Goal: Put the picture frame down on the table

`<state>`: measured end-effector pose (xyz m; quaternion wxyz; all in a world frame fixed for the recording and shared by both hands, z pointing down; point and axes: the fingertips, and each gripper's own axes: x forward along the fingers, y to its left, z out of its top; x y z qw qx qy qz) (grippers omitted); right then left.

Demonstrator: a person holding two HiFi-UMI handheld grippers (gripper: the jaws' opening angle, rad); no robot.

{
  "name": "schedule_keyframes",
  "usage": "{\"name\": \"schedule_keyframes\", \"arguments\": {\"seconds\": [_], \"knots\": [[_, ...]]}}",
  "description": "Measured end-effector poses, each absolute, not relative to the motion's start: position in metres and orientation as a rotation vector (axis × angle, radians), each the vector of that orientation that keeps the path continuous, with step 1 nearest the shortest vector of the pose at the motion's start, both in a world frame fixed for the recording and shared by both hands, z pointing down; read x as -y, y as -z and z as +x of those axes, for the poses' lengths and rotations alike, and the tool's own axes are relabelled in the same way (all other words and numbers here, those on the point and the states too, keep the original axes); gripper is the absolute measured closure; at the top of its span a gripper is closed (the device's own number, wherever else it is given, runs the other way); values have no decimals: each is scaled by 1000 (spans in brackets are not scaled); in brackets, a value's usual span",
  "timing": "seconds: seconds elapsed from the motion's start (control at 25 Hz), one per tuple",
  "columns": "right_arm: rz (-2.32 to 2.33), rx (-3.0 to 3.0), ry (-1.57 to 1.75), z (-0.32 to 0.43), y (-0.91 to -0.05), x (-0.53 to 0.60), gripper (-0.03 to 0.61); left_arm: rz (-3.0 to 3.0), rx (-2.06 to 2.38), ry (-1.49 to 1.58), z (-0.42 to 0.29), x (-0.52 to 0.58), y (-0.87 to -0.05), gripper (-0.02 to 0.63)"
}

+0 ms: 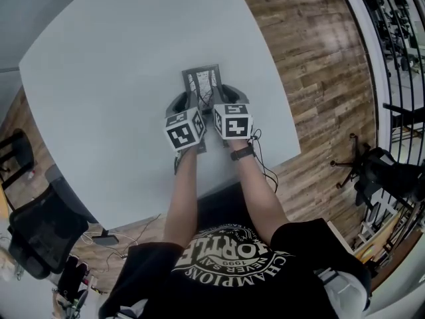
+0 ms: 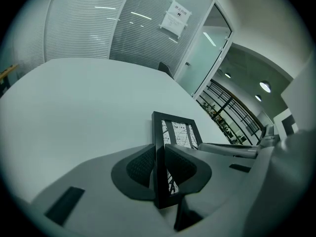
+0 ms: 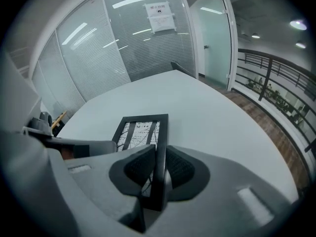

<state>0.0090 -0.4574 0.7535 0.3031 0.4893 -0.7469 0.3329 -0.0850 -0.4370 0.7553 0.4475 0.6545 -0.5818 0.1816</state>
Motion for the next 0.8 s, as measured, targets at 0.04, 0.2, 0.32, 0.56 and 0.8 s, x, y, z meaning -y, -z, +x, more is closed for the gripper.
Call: {"name": "schedule_keyframes", "arguments": {"seconds": [0.04, 0.2, 0.32, 0.56, 0.8], "knots": [[1297, 1976, -875, 9, -754, 457, 512, 1614, 1440, -454, -85, 436, -757, 545], [1295, 1975, -863, 6, -760, 454, 512, 1592, 1449, -469, -86, 432, -765, 545], [1298, 1980, -833, 7, -761, 454, 512, 1593, 1448, -474, -85, 432, -767, 545], [1299, 1998, -794, 6, -753, 449, 509, 1591, 1425, -455, -85, 428, -758, 544], [1352, 2104, -744, 8, -701, 438, 474, 1654, 1457, -402, -97, 410, -714, 511]]}}
